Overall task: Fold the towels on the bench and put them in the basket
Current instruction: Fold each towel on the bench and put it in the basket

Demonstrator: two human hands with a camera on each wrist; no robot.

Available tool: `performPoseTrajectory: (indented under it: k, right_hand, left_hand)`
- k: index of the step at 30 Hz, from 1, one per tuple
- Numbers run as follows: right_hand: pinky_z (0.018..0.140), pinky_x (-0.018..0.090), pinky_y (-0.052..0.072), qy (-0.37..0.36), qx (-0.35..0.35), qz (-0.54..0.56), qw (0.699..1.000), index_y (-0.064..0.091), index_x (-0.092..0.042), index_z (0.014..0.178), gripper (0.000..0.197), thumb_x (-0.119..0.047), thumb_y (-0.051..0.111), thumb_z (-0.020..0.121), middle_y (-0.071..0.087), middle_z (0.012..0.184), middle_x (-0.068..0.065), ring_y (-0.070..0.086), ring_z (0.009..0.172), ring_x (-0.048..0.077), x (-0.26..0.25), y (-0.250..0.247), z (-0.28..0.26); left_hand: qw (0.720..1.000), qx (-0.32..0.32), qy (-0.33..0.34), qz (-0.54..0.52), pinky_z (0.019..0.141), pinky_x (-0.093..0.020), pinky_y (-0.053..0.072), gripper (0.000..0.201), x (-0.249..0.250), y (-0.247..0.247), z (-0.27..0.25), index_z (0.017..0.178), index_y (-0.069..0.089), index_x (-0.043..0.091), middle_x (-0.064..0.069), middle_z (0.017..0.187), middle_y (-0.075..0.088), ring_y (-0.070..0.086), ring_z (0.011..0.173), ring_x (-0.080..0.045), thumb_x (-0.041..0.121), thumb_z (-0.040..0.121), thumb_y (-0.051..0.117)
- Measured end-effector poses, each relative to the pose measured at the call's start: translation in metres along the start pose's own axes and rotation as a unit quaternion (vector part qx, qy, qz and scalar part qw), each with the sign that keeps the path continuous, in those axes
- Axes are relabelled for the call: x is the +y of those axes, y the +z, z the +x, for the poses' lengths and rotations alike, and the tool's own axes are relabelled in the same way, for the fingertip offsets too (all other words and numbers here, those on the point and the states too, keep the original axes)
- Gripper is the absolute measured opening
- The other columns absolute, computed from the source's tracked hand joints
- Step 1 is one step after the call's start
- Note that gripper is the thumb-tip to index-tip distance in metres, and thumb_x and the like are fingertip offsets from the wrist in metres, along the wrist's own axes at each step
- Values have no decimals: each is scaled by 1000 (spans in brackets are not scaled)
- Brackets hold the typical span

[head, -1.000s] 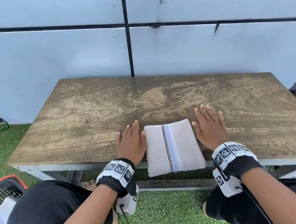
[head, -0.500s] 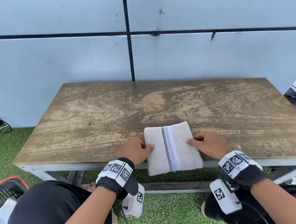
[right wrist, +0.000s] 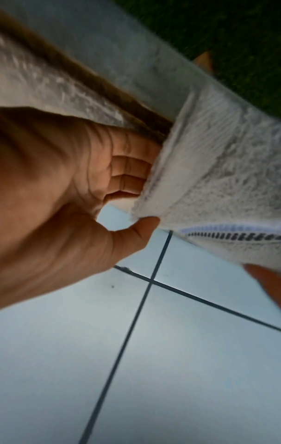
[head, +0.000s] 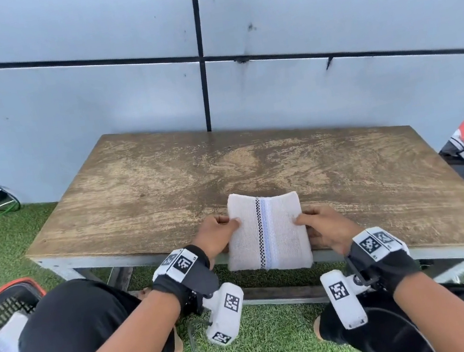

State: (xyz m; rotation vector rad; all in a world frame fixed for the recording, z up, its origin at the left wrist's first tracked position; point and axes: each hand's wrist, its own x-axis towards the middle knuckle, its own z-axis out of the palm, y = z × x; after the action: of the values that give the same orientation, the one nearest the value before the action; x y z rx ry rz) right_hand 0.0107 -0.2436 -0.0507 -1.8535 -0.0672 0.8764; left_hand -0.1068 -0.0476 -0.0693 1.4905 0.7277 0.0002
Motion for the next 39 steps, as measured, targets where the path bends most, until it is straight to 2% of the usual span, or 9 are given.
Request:
performPoseTrajectory:
  k: [2, 4, 8, 10, 17, 21, 26, 33, 39]
  right_hand:
    - [81, 44, 54, 36, -20, 52, 998, 60, -3, 106, 21, -5, 63, 85, 68, 101, 15, 65, 89, 28, 0, -2, -7]
    - [78, 45, 53, 58, -29, 77, 995, 60, -2, 102, 19, -6, 64, 83, 68, 97, 15, 63, 88, 29, 2, -5, -13]
    - [72, 42, 53, 65, -34, 106, 992, 58, -2, 105, 22, -11, 62, 85, 66, 95, 15, 62, 87, 29, 9, -8, -33]
    - [71, 41, 54, 56, -32, 113, 992, 57, -1, 108, 25, -12, 60, 86, 66, 94, 15, 63, 85, 28, 10, -9, -42]
    - [73, 36, 53, -42, 4, 90, 995, 59, -5, 103, 16, -14, 56, 90, 66, 97, 12, 62, 88, 24, -16, -5, -96]
    - [86, 40, 51, -113, 19, 61, 991, 60, -8, 103, 17, -19, 55, 91, 67, 100, 10, 63, 95, 24, -38, -8, -132]
    - [73, 35, 53, -181, 22, 49, 982, 64, -7, 103, 20, -21, 58, 90, 72, 91, 8, 68, 82, 20, -61, -13, -167]
    - [67, 31, 50, -222, -2, 35, 974, 65, -7, 101, 19, -21, 57, 90, 70, 81, 3, 65, 75, 17, -82, -16, -187]
    - [67, 31, 50, -242, -63, 10, 968, 66, -9, 100, 17, -20, 56, 91, 69, 80, 3, 64, 73, 16, -105, 12, -181]
  left_hand:
    - [998, -20, -34, -55, 75, -40, 56, 20, -1, 0, -6, 103, 60, 6, -9, 104, 68, 66, 93, -22, 21, 89, 62]
    - [995, -45, -50, -75, 72, -37, 55, 24, -3, -1, -10, 109, 60, 4, -11, 106, 68, 66, 96, -24, 19, 90, 61]
    - [994, -54, -44, -85, 82, -39, 52, 27, -9, 1, -29, 115, 59, 4, -11, 112, 66, 63, 103, -26, 17, 91, 60]
    - [995, -47, -34, -85, 84, -39, 51, 24, -11, 3, -40, 114, 59, 6, -10, 111, 66, 62, 101, -25, 15, 92, 58]
    - [996, -7, 40, -79, 68, -33, 48, 21, 27, 6, -86, 113, 59, 13, -8, 104, 66, 62, 90, -22, 17, 92, 56]
    - [991, 15, 96, -92, 70, -33, 50, 18, 56, 2, -119, 109, 61, 11, -10, 104, 67, 63, 88, -23, 15, 91, 57]
    - [982, 23, 150, -109, 69, -32, 50, 25, 81, -5, -159, 115, 58, 3, -12, 108, 66, 63, 90, -23, 14, 93, 55]
    - [972, 36, 198, -122, 65, -28, 50, 20, 95, -11, -194, 111, 59, 4, -8, 100, 66, 63, 83, -17, 13, 93, 53]
    - [962, 99, 221, -126, 66, -29, 49, 10, 90, -36, -214, 92, 60, 12, -6, 94, 65, 61, 81, -16, 12, 94, 51]
